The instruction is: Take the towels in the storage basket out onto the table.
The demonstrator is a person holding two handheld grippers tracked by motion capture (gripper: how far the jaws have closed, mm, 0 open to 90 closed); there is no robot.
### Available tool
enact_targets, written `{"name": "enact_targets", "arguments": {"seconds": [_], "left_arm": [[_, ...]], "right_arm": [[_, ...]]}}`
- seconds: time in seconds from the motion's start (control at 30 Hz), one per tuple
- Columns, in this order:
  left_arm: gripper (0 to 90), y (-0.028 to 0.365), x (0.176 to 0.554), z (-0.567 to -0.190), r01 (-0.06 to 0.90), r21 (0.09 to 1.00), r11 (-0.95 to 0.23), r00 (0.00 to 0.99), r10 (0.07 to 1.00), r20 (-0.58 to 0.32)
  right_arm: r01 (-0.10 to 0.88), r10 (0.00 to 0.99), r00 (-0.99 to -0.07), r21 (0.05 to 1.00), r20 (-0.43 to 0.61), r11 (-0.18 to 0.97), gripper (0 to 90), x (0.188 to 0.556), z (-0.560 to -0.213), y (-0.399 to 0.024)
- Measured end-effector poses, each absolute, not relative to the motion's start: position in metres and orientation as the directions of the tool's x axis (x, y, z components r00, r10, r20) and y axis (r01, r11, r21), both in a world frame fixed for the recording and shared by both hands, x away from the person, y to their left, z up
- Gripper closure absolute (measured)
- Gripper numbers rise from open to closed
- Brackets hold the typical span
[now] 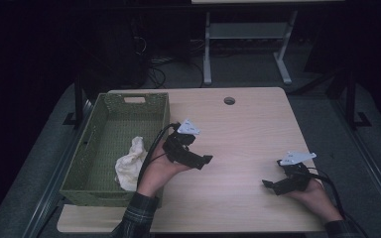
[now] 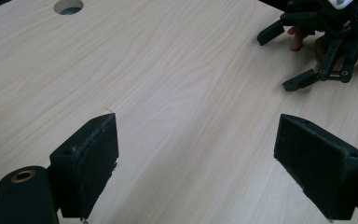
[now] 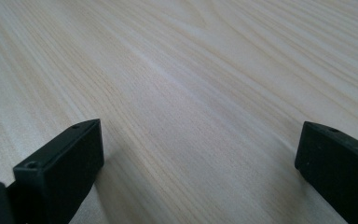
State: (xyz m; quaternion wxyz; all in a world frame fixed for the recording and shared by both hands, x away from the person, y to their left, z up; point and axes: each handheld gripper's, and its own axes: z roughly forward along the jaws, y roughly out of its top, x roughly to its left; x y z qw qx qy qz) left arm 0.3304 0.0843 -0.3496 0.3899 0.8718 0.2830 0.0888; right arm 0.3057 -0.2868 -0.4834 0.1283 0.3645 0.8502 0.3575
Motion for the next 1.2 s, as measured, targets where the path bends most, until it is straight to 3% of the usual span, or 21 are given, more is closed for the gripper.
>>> {"name": "enact_targets", "arguments": {"seconds": [1.2], "left_arm": [[13.5,0.165,0.33,-0.335,0.506,0.734,-0.454,0.709,0.704,-0.053]], "right_arm": [[0.529,0.713,-0.7,0.702,0.042,0.478,0.6,0.306,-0.483,-0.287]]}}
